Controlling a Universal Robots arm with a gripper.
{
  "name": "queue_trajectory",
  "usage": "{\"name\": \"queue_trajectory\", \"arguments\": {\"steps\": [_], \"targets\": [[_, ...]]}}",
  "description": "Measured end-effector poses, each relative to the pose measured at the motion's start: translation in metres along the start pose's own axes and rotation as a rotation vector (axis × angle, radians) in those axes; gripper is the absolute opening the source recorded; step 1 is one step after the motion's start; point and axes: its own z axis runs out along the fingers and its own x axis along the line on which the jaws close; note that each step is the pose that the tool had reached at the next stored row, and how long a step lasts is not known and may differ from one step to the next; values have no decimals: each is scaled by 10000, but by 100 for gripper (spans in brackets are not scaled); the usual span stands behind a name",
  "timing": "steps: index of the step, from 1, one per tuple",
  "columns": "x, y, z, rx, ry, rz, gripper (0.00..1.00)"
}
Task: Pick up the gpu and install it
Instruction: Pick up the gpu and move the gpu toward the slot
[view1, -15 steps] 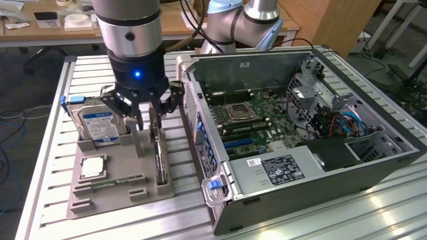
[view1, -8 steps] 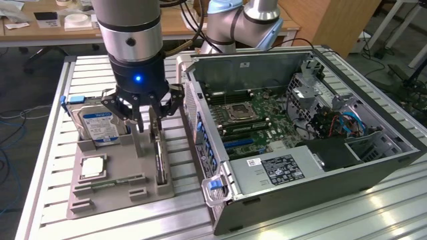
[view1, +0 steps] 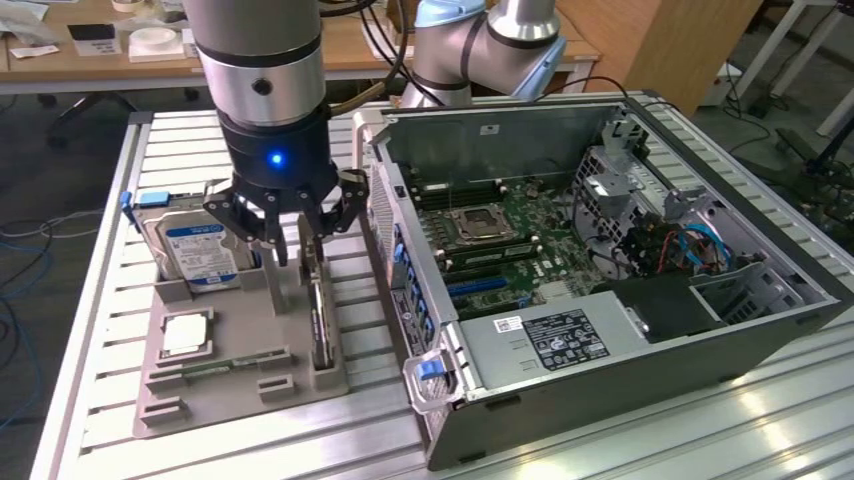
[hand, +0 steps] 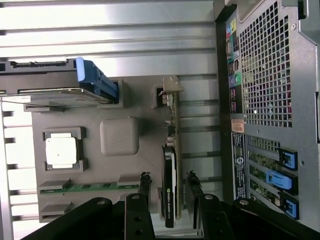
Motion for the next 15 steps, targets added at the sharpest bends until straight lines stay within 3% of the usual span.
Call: {"name": "queue_trajectory", "arguments": {"steps": [15], "targets": [[-12,0,25,1,0,0,42]]}}
